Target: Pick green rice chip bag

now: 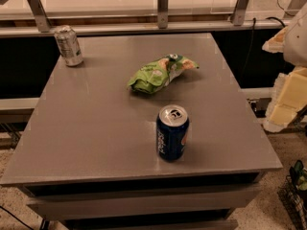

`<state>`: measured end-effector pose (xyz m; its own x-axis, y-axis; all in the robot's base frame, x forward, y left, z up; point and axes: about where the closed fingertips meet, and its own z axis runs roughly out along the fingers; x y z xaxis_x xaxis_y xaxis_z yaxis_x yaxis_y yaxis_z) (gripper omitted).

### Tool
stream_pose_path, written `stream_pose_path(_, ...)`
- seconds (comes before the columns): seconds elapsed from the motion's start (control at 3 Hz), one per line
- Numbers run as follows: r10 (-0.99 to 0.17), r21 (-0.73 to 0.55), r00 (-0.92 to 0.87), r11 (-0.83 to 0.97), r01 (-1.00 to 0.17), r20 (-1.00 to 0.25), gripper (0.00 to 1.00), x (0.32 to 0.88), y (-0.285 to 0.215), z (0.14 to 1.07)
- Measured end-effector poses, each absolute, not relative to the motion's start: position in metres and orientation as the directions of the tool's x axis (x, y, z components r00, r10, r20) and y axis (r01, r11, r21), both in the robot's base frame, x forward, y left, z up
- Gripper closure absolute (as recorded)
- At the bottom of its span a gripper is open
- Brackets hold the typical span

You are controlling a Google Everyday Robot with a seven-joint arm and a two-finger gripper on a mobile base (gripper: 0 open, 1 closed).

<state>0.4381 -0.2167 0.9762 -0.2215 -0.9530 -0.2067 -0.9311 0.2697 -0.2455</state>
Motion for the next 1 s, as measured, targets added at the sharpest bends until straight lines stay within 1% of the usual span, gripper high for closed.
stream_pose_path(0.33, -0.953, -0.246, -0.221, 0.27, -0.931, -0.207, 0.0, 0.438, -0.217, 0.976)
stream_pose_path(0.67, -0.955, -0.266, -0.183, 0.244, -0.933, -0.234, 0.0, 0.443, -0.209, 0.978)
stream_pose_path(1.0, -0.965, -0.333, -0.07, 0.154, -0.93, -0.252, 0.0, 0.481, -0.193, 0.978)
